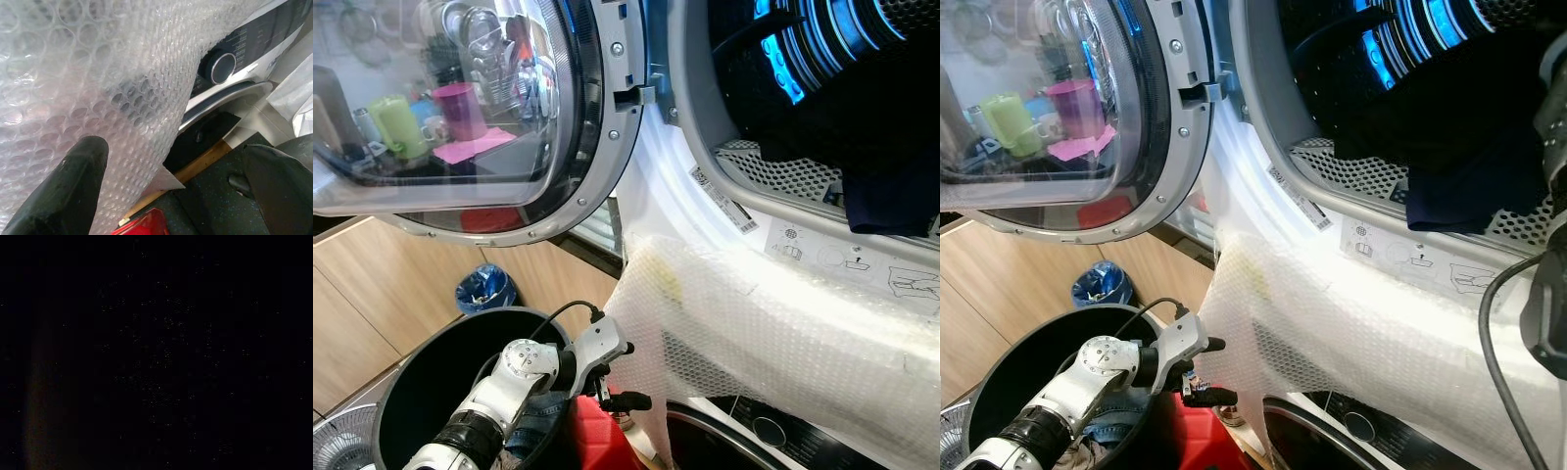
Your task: Clothes washing
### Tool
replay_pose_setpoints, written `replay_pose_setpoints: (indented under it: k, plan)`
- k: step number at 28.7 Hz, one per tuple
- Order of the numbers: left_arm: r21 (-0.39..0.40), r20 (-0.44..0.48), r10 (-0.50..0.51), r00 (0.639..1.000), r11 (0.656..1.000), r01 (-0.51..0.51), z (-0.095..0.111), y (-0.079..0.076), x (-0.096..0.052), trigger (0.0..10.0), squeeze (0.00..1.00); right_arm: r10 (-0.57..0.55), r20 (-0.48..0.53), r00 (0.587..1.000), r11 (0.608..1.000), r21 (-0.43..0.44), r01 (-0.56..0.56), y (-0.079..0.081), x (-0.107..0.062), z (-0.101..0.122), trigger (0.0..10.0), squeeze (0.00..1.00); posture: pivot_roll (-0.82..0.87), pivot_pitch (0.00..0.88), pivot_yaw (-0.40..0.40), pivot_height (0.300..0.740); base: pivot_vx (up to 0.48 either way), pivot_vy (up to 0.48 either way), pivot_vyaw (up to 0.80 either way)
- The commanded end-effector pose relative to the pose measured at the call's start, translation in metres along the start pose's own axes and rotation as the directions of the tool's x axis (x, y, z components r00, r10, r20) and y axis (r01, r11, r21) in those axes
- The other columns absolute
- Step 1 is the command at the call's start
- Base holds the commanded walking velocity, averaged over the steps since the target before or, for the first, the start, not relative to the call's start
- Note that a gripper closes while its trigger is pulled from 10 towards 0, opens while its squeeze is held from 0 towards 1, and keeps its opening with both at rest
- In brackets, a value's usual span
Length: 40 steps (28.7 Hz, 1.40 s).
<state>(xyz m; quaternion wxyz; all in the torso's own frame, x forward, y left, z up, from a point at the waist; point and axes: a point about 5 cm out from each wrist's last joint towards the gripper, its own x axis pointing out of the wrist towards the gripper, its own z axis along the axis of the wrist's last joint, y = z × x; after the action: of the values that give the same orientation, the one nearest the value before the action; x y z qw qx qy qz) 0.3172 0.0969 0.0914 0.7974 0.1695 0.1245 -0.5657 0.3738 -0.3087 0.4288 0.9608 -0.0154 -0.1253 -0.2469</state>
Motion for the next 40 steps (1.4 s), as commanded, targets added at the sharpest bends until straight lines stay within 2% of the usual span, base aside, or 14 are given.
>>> replay_pose_setpoints:
  k: [1, 9, 16, 18, 25, 27, 29, 31, 33, 36, 37, 38, 39, 40]
  plan:
    - [0.0, -0.013, -0.006, 1.0, 1.0, 0.006, -0.001, 0.001, -0.003, 10.0, 0.0, 0.017, -0.036, 0.999, 1.0, 0.014, -0.017, -0.001, 0.0, -0.003, 10.0, 1.0, -0.01, 0.0, 0.149, 0.74, 0.0, 0.0, 0.0]
    - [-0.017, 0.003, -0.031, 1.0, 0.999, 0.031, 0.003, -0.001, -0.002, 10.0, 0.0, -0.014, 0.037, 0.999, 0.998, 0.059, 0.012, -0.025, -0.001, 0.021, 10.0, 1.0, -0.02, 0.0, 0.156, 0.74, 0.0, 0.0, 0.0]
    - [-0.023, 0.007, -0.044, 0.999, 0.999, 0.044, 0.005, -0.002, -0.001, 10.0, 0.0, 0.055, 0.054, 0.997, 0.997, 0.042, -0.058, -0.018, -0.002, 0.023, 10.0, 1.0, -0.02, 0.0, 0.161, 0.74, 0.0, 0.0, 0.0]
    - [-0.028, 0.016, -0.043, 0.999, 0.999, 0.044, 0.008, -0.002, -0.002, 10.0, 0.0, 0.08, 0.078, 0.994, 0.993, 0.086, -0.087, -0.016, -0.002, 0.028, 10.0, 1.0, -0.02, 0.0, 0.162, 0.74, 0.0, 0.0, 0.0]
    - [-0.043, 0.028, -0.04, 0.999, 0.998, 0.041, 0.01, -0.001, -0.004, 10.0, 0.0, 0.128, 0.145, 0.981, 0.985, 0.099, -0.143, -0.013, -0.006, 0.041, 10.0, 1.0, -0.02, 0.003, 0.168, 0.74, 0.0, 0.0, 0.0]
    - [-0.045, 0.026, -0.045, 0.999, 0.998, 0.046, 0.009, -0.001, -0.004, 10.0, 0.0, 0.092, 0.179, 0.98, 0.996, 0.002, -0.094, -0.019, -0.008, 0.047, 10.0, 1.0, -0.02, 0.004, 0.166, 0.74, 0.0, 0.0, 0.0]
    - [-0.051, 0.026, -0.047, 0.999, 0.998, 0.049, 0.009, -0.001, -0.004, 10.0, 0.0, 0.041, 0.203, 0.978, 0.987, -0.159, -0.009, -0.029, -0.01, 0.047, 10.0, 1.0, -0.02, 0.008, 0.168, 0.74, 0.0, 0.0, 0.0]
    - [-0.055, 0.022, -0.053, 0.998, 0.997, 0.055, 0.009, -0.002, -0.004, 10.0, 0.0, -0.006, 0.22, 0.976, 0.951, -0.3, 0.073, -0.038, -0.012, 0.045, 10.0, 1.0, -0.02, 0.008, 0.168, 0.74, 0.0, 0.0, 0.0]
    - [-0.058, 0.016, -0.062, 0.998, 0.996, 0.063, 0.008, -0.002, -0.005, 10.0, 0.0, -0.065, 0.226, 0.972, 0.906, -0.395, 0.153, -0.051, -0.017, 0.038, 10.0, 1.0, -0.04, 0.019, 0.171, 0.74, 0.0, 0.0, 0.0]
    - [-0.061, 0.018, -0.063, 0.998, 0.996, 0.064, 0.008, -0.003, -0.004, 10.0, 0.0, -0.072, 0.205, 0.976, 0.927, -0.347, 0.141, -0.056, -0.02, 0.03, 10.0, 0.99, -0.04, 0.019, 0.171, 0.74, 0.0, 0.0, 0.0]
    - [-0.064, 0.02, -0.064, 0.998, 0.996, 0.065, 0.009, -0.003, -0.004, 10.0, 0.0, -0.074, 0.198, 0.977, 0.935, -0.326, 0.137, -0.057, -0.023, 0.027, 10.0, 0.87, -0.04, 0.019, 0.171, 0.74, 0.0, 0.0, 0.0]
    - [-0.07, 0.024, -0.064, 0.998, 0.995, 0.065, 0.009, -0.003, -0.004, 10.0, 0.0, -0.08, 0.192, 0.978, 0.946, -0.295, 0.136, -0.059, -0.025, 0.024, 10.0, 0.62, -0.04, 0.018, 0.171, 0.74, 0.0, 0.0, 0.0]
    - [-0.074, 0.026, -0.063, 0.998, 0.995, 0.065, 0.01, -0.002, -0.004, 10.0, 0.0, -0.085, 0.19, 0.978, 0.951, -0.278, 0.137, -0.06, -0.027, 0.022, 10.0, 0.62, -0.04, 0.02, 0.174, 0.74, 0.0, 0.0, 0.0]
    - [-0.075, 0.026, -0.063, 0.998, 0.995, 0.065, 0.01, -0.002, -0.004, 10.0, 0.0, -0.08, 0.183, 0.98, 0.961, -0.246, 0.125, -0.06, -0.029, 0.02, 10.0, 0.0, -0.04, 0.022, 0.175, 0.74, 0.0, 0.0, 0.0]
